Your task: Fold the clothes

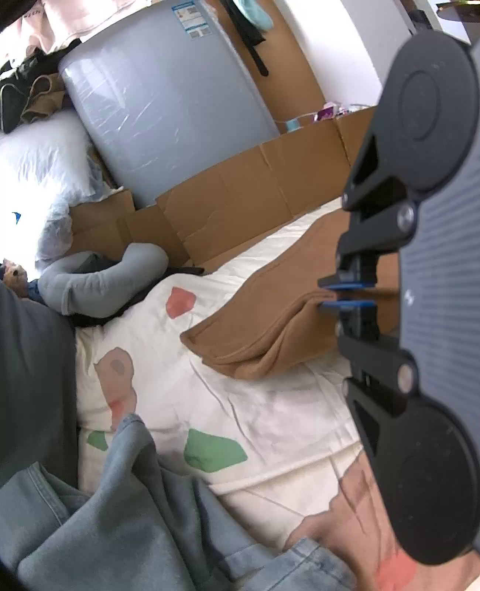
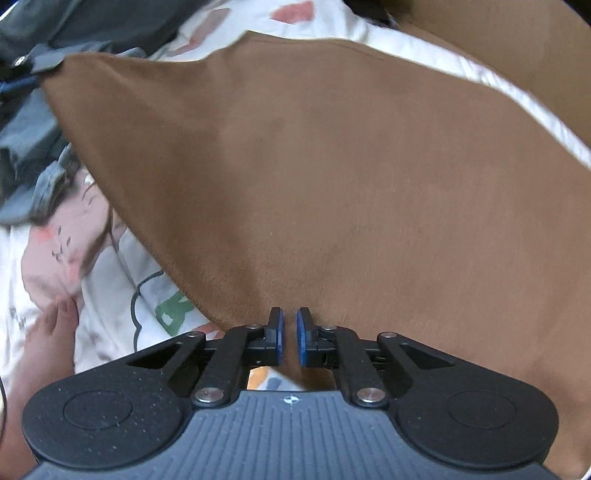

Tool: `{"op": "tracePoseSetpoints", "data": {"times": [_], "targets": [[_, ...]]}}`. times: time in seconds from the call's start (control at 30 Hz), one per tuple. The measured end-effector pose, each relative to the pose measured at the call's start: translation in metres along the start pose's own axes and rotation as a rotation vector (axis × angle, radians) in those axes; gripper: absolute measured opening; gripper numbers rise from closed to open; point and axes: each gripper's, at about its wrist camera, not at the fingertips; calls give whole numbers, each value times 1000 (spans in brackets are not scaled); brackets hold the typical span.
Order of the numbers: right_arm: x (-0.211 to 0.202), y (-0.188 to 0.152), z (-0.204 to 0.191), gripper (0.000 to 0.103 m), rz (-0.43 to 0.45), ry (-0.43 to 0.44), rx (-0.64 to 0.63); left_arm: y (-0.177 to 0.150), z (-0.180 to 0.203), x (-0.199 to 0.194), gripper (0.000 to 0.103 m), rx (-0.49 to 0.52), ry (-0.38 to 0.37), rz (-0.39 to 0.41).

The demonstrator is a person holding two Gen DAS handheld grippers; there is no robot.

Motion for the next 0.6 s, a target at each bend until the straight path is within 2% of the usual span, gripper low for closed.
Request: {"op": "tracePoseSetpoints", "data": {"times": [0.3, 0.6], "targets": [[-8, 7, 1, 3, -27, 29, -21, 0, -10, -3, 6, -13, 13, -1], [5, 40, 23, 4, 21, -48, 32, 1, -19, -4, 6, -35, 32, 6]]}}
Point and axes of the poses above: each gripper's, at about its wrist camera, not at the fingertips, and x roughly the way its jaws point, z to its right, y to its top, and after that the axes turned 6 degrees about -x, right-handed
